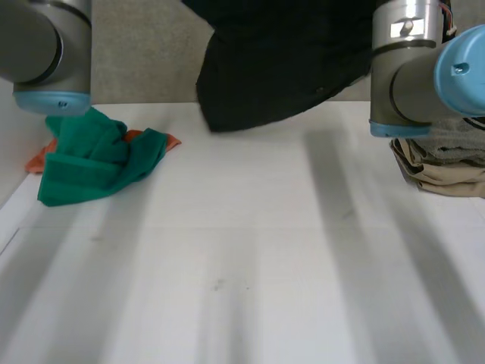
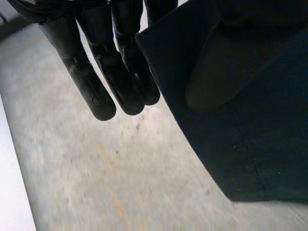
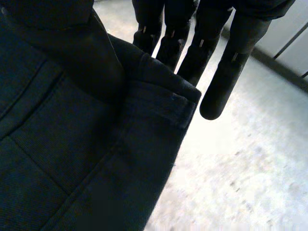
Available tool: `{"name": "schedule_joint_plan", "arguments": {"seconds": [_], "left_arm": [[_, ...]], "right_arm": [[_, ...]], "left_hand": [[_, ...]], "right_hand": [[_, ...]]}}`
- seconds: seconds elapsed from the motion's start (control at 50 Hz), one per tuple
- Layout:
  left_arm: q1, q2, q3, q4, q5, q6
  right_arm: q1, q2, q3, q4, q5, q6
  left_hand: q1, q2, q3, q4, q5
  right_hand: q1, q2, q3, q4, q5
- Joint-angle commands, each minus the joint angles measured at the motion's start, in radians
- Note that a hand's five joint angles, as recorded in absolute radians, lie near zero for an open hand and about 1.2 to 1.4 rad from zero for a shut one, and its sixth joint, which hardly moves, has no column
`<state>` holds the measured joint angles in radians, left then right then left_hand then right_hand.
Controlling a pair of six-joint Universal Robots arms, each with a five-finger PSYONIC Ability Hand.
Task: Fold the laundry.
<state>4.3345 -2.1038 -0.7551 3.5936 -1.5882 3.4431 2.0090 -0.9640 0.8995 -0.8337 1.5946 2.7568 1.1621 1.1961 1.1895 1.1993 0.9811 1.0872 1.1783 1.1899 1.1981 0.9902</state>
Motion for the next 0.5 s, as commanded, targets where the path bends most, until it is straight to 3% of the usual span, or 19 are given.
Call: {"name": "schedule_joint_plan", "arguments": {"seconds": [0.02, 0.18, 0.3, 0.5], "left_arm": [[0.020, 0.099, -0.382, -0.006, 0.025, -0.096], [-0.018, 0.162, -0.813, -0.082, 0.181, -0.110], [-0.024, 0.226, -1.018, -0.200, 0.212, -0.067], [0.011, 0.436, -1.161, -0.604, 0.232, 0.082]], "right_arm": [[-0.053, -0.045, 0.223, 0.155, -0.073, 0.020], [-0.102, -0.084, 0.530, 0.344, -0.244, -0.037], [-0.141, -0.130, 0.659, 0.530, -0.337, -0.155], [-0.187, -0.283, 0.717, 0.997, -0.389, -0.295]], "left_hand": [[0.234, 0.200, 0.207, 0.197, 0.241], [0.234, 0.200, 0.207, 0.197, 0.241], [0.234, 0.200, 0.207, 0.197, 0.241], [0.234, 0.200, 0.207, 0.197, 0.241]], "right_hand": [[0.309, 0.218, 0.206, 0.198, 0.231], [0.309, 0.218, 0.206, 0.198, 0.231], [0.309, 0.218, 0.206, 0.198, 0.231], [0.309, 0.218, 0.206, 0.198, 0.231]]}}
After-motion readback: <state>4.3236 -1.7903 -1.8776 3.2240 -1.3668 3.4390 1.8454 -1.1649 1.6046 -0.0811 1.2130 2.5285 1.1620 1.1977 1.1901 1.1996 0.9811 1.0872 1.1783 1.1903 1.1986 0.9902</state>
